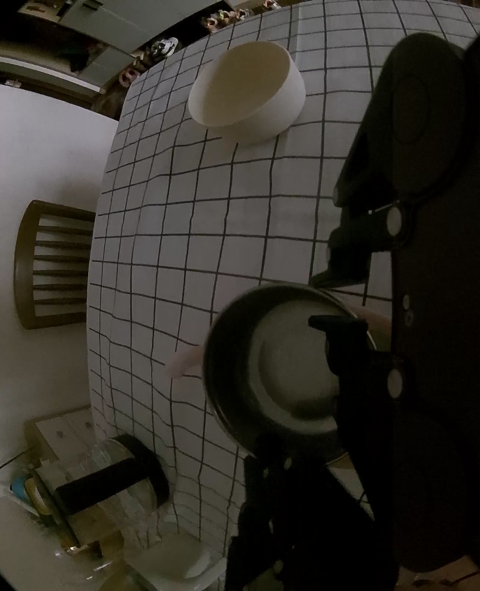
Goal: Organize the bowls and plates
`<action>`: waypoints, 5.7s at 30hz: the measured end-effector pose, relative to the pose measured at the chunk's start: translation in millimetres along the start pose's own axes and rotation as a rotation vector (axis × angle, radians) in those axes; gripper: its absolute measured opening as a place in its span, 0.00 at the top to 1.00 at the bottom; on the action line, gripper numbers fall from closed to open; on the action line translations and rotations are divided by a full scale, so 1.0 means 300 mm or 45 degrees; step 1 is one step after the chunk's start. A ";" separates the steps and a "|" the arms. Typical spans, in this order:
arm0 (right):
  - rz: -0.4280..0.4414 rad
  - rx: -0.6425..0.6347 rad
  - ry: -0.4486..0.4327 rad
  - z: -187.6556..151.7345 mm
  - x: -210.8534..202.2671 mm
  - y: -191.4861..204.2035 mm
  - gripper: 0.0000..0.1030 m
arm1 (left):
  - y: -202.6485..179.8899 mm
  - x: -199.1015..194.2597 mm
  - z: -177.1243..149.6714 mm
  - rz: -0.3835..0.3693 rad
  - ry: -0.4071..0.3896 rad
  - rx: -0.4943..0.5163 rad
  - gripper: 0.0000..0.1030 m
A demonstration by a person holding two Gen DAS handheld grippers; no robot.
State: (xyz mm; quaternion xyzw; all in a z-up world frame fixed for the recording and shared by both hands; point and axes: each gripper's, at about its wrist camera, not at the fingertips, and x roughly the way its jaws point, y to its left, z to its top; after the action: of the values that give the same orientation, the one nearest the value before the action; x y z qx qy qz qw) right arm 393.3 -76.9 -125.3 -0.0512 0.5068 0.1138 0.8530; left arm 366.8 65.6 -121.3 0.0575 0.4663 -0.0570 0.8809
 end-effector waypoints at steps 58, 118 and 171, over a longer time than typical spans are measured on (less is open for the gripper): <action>-0.034 0.251 -0.042 -0.268 -0.541 -0.231 0.93 | -0.359 -0.461 -0.103 -0.231 0.056 0.130 0.98; -0.093 0.552 0.185 -0.704 -0.522 -0.422 0.87 | -0.682 -0.382 -0.360 -0.374 0.205 0.449 0.97; -0.014 0.279 -0.240 -0.397 -0.734 -0.541 0.15 | -0.621 -0.478 0.017 -0.395 -0.166 0.193 0.25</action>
State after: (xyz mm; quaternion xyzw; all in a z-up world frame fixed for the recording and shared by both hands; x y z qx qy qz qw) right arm 230.4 -289.7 5.8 0.0501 0.4337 0.0573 0.8979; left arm 262.3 -112.2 -8.7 0.0474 0.4058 -0.2310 0.8830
